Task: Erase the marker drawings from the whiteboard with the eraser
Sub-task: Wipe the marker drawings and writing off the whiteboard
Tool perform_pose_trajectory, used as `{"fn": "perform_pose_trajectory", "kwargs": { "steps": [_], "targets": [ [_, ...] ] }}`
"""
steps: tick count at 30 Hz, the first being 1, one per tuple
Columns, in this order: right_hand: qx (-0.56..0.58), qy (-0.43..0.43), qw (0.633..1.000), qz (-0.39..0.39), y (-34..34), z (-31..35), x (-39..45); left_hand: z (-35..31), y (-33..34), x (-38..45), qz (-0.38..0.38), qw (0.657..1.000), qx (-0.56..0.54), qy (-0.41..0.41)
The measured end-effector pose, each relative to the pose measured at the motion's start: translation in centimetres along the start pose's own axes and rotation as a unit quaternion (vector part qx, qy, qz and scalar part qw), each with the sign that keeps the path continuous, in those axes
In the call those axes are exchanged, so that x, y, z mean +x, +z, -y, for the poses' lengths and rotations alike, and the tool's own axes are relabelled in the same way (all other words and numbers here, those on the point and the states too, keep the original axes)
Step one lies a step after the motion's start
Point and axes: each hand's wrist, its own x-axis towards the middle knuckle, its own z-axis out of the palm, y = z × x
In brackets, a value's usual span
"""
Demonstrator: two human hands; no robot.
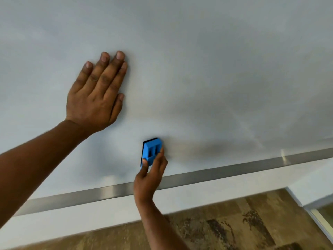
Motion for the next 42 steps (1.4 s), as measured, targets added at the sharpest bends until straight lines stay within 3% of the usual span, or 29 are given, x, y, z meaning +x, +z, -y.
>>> {"fn": "perform_pose_trajectory", "kwargs": {
  "steps": [3, 6, 8, 10, 14, 16, 20, 24, 27, 32, 35, 37, 38, 40, 42],
  "targets": [
    [-0.013, -0.008, 1.000, 0.012, -2.8, 0.3, 2.3, 0.3, -0.1, -0.2, 0.002, 1.000, -0.006, 0.007],
    [-0.004, 0.000, 0.996, -0.088, -6.1, 0.8, 8.1, 0.1, -0.1, 0.0, -0.002, 1.000, 0.003, 0.004],
    [-0.021, -0.053, 0.994, -0.097, -7.1, 1.5, 10.3, -0.2, 0.0, -0.1, -0.005, 1.000, 0.004, -0.001],
    [-0.090, -0.155, 0.982, -0.054, -6.9, 1.3, 10.3, -0.2, 0.1, -0.1, -0.009, 1.000, 0.004, -0.003],
    [-0.247, -0.338, 0.906, 0.061, -5.9, -2.9, 7.9, -0.3, 0.2, -0.1, -0.019, 1.000, -0.005, -0.007],
    [-0.304, -0.397, 0.863, 0.075, -5.7, -5.5, 7.1, -0.5, 0.1, -0.1, -0.021, 1.000, -0.007, -0.011],
    [-0.374, -0.460, 0.801, 0.079, -5.6, -8.8, 6.8, -0.5, -0.1, 0.0, -0.015, 1.000, -0.005, -0.011],
    [-0.427, -0.484, 0.737, 0.202, -7.7, -11.1, 5.2, -0.8, -0.6, -0.1, 0.000, 1.000, -0.015, -0.019],
    [-0.435, -0.424, 0.761, 0.230, -10.1, -10.8, 4.7, -0.5, -1.0, -0.2, 0.019, 0.999, -0.035, -0.013],
    [-0.332, -0.413, 0.842, 0.098, -9.5, -4.4, 9.0, -1.1, -0.9, -1.5, 0.023, 0.998, -0.039, -0.032],
    [-0.301, -0.382, 0.871, 0.073, -7.8, -1.9, 11.0, -2.4, -0.5, -3.4, 0.034, 0.998, -0.038, -0.039],
    [-0.290, -0.388, 0.867, 0.118, -7.1, -2.8, 10.2, -2.6, -0.1, -4.2, 0.033, 0.999, -0.028, -0.031],
    [-0.287, -0.376, 0.863, 0.177, -7.0, -4.0, 9.2, -2.6, 0.1, -4.4, 0.030, 0.999, -0.019, -0.029],
    [-0.316, -0.386, 0.815, 0.294, -8.0, -7.1, 6.8, -2.6, 0.3, -4.4, 0.026, 0.999, -0.012, -0.032],
    [-0.347, -0.373, 0.786, 0.351, -9.5, -10.5, 5.4, -2.7, 0.4, -4.5, 0.030, 0.999, -0.026, -0.034]
  ]
}}
